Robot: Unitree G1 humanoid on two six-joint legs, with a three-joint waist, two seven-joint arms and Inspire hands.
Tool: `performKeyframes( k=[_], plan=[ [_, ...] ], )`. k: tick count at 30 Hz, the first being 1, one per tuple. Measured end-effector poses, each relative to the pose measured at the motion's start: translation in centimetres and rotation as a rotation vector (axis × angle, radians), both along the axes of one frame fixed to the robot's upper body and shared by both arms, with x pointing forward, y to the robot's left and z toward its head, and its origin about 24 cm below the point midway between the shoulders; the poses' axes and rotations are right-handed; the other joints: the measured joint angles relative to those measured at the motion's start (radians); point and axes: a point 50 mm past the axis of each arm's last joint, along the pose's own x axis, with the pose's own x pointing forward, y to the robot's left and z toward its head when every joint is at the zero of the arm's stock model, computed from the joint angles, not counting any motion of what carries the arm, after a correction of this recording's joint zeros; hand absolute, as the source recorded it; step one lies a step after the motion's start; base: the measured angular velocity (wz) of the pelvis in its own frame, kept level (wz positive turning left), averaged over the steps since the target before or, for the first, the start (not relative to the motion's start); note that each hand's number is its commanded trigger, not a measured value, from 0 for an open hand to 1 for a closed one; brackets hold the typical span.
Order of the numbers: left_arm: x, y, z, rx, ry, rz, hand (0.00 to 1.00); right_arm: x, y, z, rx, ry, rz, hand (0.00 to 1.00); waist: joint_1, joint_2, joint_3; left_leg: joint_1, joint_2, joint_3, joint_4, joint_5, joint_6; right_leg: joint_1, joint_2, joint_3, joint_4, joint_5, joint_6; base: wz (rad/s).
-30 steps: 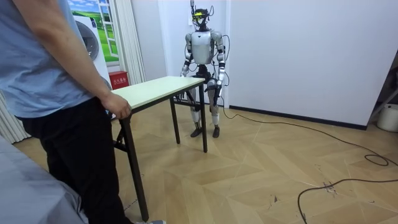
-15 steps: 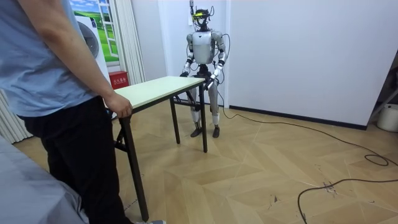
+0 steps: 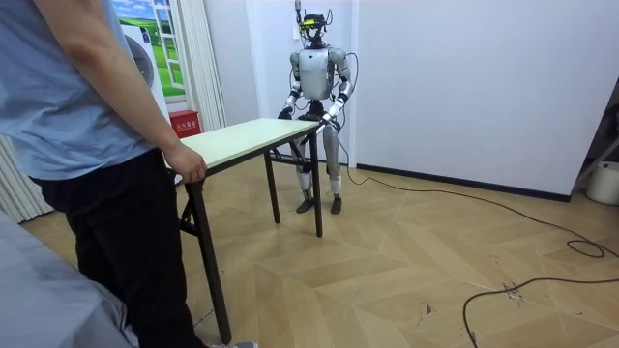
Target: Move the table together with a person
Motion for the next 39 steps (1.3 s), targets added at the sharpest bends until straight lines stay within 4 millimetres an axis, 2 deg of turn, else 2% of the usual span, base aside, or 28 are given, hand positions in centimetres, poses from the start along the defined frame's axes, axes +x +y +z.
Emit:
performKeyframes(
  k=[2, 9, 11, 17, 21, 25, 34, 39],
  plan=[
    [0.5, -0.2, 0.8, -0.01, -0.039, -0.005, 0.0, 0.0, -0.1, 0.0, -0.002, 0.0, 0.003, 0.0, 0.0, 0.0, 0.0, -0.005, -0.001, 0.0, 0.001, 0.0, 0.0, -0.001, -0.001, 0.0, 0.0, -0.001, 0.0, 0.0],
    [0.7, -0.9, 1.0, -0.045, -0.046, -0.006, 0.0, 0.2, -0.1, 0.1, 0.008, 0.001, -0.011, 0.0, 0.0, 0.003, 0.0005, -0.004, 0.0, 0.0, 0.003, 0.0, 0.0, -0.011, 0.0, 0.0, 0.009, -0.001, -0.001, -0.02],
    [0.9, -0.8, 1.1, -0.046, -0.046, -0.01, 0.0, 0.4, -0.2, 0.2, 0.048, 0.02, -0.059, 0.0, 0.008, 0.008, 0.0044, 0.005, 0.0, 0.0, 0.001, 0.0, 0.0, -0.008, 0.0, 0.001, 0.015, -0.001, -0.001, -0.05],
    [1.4, -0.4, 1.0, -0.103, -0.009, 0.052, 0.0, 0.8, -0.5, 0.2, 0.085, 0.05, -0.122, 0.0, 0.007, 0.011, 0.0076, 0.008, -0.002, 0.001, 0.001, 0.0, 0.0, -0.005, 0.0, 0.006, 0.012, -0.001, -0.001, 0.0],
    [2.0, 0.1, 0.8, -0.149, 0.01, 0.109, 0.0, 0.9, -0.7, 0.3, 0.084, 0.055, -0.126, 0.0, 0.009, 0.015, 0.0097, 0.012, -0.002, 0.001, 0.001, 0.0, 0.0, -0.003, 0.004, 0.01, 0.011, -0.001, -0.002, 0.0],
    [2.7, 0.9, -0.4, -0.198, 0.083, 0.2, 0.0, 1.2, -0.6, 0.3, 0.097, 0.075, -0.135, 0.0, 0.008, 0.022, 0.0108, 0.02, 0.001, 0.003, 0.001, 0.0, 0.0, 0.012, 0.005, 0.007, -0.002, 0.003, -0.004, 0.0],
    [3.1, 0.8, -1.0, -0.233, 0.141, 0.25, 0.0, 2.0, -1.0, 0.5, 0.113, 0.098, -0.192, 0.0, 0.007, 0.028, 0.0112, 0.027, 0.002, 0.003, -0.001, 0.0, 0.0, 0.019, 0.007, 0.007, -0.004, 0.004, -0.004, 0.0],
    [3.1, 0.9, -1.1, -0.28, 0.173, 0.278, 0.0, 2.4, -1.3, 0.6, 0.108, 0.104, -0.216, 0.0, 0.008, 0.033, 0.0107, 0.029, 0.003, 0.02, 0.0, 0.0, 0.0, 0.017, 0.008, 0.021, -0.002, 0.004, -0.004, -0.05]
  ],
)
